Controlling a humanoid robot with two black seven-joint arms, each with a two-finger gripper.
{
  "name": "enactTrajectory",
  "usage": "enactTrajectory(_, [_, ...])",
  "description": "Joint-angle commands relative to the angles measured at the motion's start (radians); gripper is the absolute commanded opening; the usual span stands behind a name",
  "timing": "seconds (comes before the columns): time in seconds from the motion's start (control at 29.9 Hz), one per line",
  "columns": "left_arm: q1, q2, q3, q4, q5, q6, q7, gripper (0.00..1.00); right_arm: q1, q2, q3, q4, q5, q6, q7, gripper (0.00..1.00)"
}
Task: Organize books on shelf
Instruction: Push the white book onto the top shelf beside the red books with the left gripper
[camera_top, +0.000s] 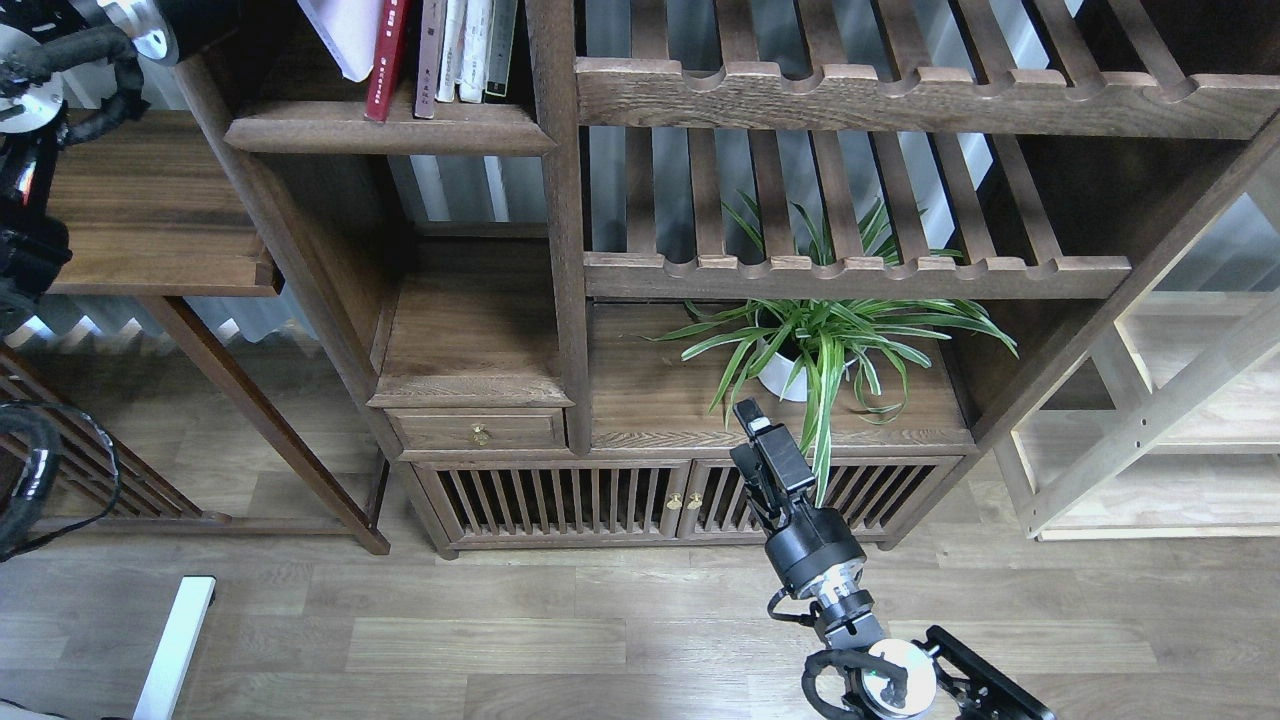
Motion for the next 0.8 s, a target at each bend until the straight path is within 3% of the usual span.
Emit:
enactTrajectory(0.0, [0.004, -0.016, -0.002, 0.000, -0.003, 0.028, 0.000, 0.02, -0.005, 0.000, 0.000, 0.000, 0.000, 0.000, 0.000, 1.00])
enactTrajectory(0.2, [0.002, -0.030, 0.000, 0.016, -0.007, 0.063, 0.000, 0.02, -0.005, 0.000, 0.000, 0.000, 0.000, 0.000, 0.000, 1.00])
enactTrajectory(0.77, [0.034, -0.028, 0.042, 0.054, -0.024, 0.057, 0.000, 0.03, -0.025, 0.000, 0.012, 0.014, 0.000, 0.000, 0.001, 1.00])
